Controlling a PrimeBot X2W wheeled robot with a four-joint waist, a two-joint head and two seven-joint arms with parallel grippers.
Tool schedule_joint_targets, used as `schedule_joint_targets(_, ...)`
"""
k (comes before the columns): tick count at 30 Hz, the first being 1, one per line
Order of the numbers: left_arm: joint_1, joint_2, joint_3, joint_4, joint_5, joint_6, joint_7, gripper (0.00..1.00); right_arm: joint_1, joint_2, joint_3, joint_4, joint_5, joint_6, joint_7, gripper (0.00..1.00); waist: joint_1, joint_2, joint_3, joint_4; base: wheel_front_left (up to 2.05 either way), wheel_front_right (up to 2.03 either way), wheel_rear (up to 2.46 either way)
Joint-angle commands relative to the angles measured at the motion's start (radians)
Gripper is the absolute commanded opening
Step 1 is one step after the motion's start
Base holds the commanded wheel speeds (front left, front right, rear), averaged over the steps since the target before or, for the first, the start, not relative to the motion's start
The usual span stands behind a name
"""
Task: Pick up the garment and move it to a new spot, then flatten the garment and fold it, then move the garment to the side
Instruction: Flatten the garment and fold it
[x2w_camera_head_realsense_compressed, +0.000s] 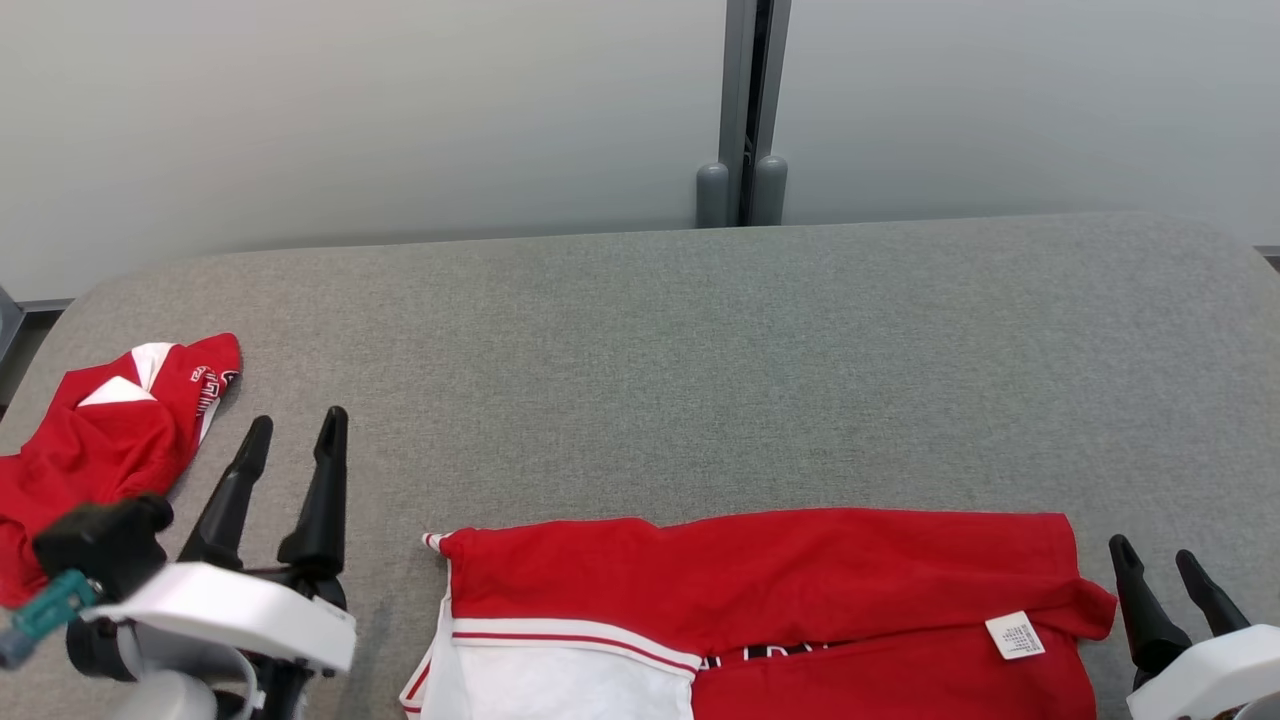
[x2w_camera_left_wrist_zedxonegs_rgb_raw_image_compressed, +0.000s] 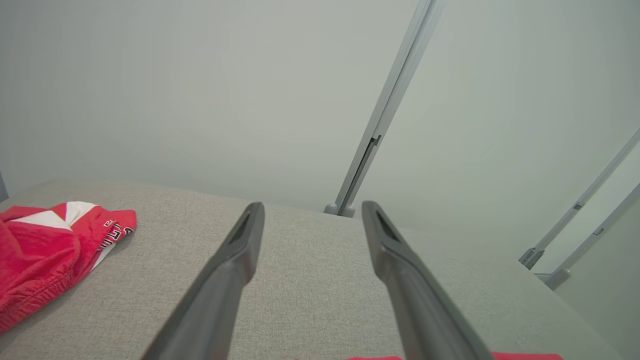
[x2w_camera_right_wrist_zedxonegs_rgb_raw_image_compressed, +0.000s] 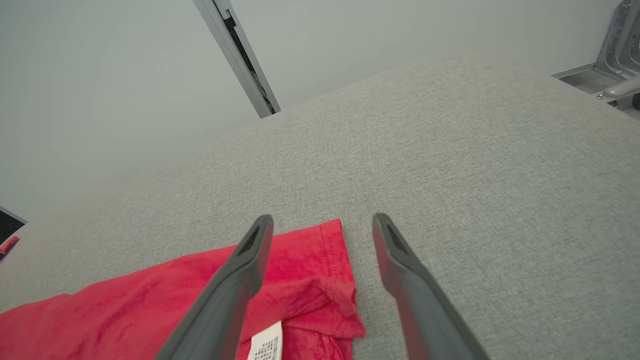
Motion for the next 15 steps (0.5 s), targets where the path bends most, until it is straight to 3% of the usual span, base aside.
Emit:
schedule_joint_targets(1, 0.020, -0.015, 0.022, -0.007, 0.030, 0.006, -0.003, 1.00, 0.005, -0.001, -0.003, 0.004, -0.006, 0.000, 0.005, 1.00, 0.0000, 0.0000, 0.001, 0.003, 0.00, 0.00, 0.00)
schedule_joint_targets(8, 0.144, -0.171, 0.132, 0.029, 0.221, -0.040, -0.003, 1.00, -0.017, 0.019, -0.025, 0.053, -0.006, 0.000, 0.013, 1.00, 0.0000, 0.0000, 0.005, 0.013, 0.00, 0.00, 0.00)
schedule_joint_targets(15, 0.153, -0.256, 0.159, 0.090, 0.307, -0.123, -0.003, 1.00, -0.070, 0.049, -0.056, 0.202, -0.032, 0.000, 0.081, 1.00, 0.0000, 0.0000, 0.008, 0.023, 0.00, 0.00, 0.00)
